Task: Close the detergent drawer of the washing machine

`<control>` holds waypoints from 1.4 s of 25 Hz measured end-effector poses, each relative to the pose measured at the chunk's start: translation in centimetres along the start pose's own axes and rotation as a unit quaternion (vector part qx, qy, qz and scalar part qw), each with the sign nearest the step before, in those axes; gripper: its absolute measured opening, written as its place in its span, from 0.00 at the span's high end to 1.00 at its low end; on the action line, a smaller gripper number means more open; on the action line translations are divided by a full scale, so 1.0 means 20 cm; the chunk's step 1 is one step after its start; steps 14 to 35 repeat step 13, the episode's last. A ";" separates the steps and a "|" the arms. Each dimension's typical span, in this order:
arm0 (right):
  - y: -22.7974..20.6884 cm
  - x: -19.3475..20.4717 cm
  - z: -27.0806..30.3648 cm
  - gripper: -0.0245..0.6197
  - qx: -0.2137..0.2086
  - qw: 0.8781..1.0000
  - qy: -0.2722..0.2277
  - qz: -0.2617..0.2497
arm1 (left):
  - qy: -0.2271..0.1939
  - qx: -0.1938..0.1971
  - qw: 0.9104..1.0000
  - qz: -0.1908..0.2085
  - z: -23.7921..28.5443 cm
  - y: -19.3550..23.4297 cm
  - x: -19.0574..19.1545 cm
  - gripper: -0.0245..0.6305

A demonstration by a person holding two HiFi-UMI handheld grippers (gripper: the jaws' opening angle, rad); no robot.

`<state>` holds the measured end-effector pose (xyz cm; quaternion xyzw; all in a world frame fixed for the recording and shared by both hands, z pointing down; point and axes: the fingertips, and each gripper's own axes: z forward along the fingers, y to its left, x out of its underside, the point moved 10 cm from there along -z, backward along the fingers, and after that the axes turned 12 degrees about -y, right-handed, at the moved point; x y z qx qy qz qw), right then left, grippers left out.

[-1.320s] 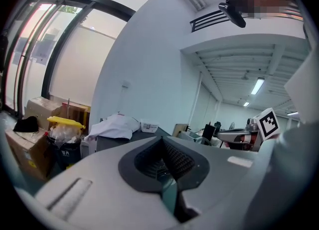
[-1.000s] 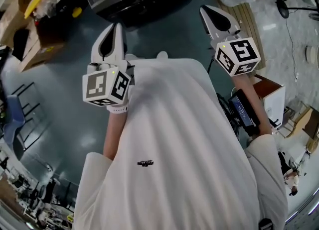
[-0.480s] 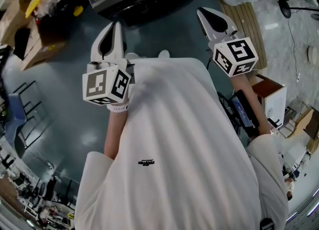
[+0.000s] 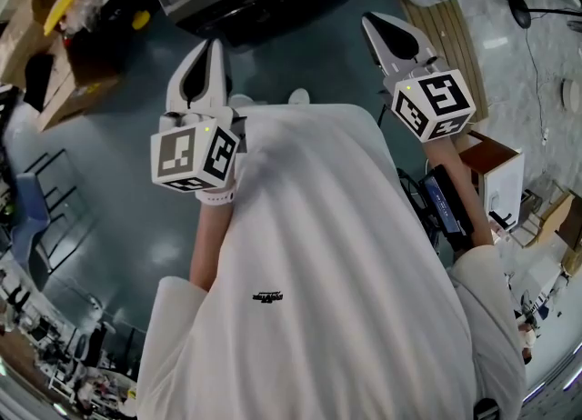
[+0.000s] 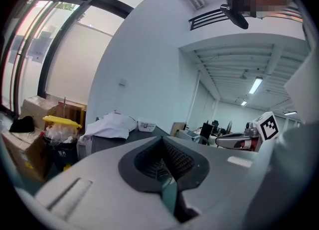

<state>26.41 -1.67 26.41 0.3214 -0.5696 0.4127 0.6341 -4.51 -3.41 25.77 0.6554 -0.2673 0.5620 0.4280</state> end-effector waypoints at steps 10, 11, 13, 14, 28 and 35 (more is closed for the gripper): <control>-0.01 0.01 -0.01 0.96 0.007 1.000 -0.002 0.007 | 0.004 0.001 1.000 -0.004 0.01 0.00 0.02 0.93; -0.02 0.01 -0.01 0.96 0.008 1.000 -0.002 0.008 | 0.005 0.001 1.000 -0.004 0.01 0.00 0.03 0.93; -0.02 0.01 -0.03 0.96 0.009 1.000 -0.002 0.009 | 0.006 0.001 1.000 -0.006 0.01 -0.01 0.03 0.93; -0.02 0.01 -0.03 0.96 0.009 1.000 -0.002 0.009 | 0.006 0.001 1.000 -0.006 0.01 -0.01 0.03 0.93; -0.02 0.01 -0.03 0.96 0.009 1.000 -0.002 0.009 | 0.006 0.001 1.000 -0.006 0.01 -0.01 0.03 0.93; -0.02 0.01 -0.03 0.96 0.009 1.000 -0.002 0.009 | 0.006 0.001 1.000 -0.006 0.01 -0.01 0.03 0.93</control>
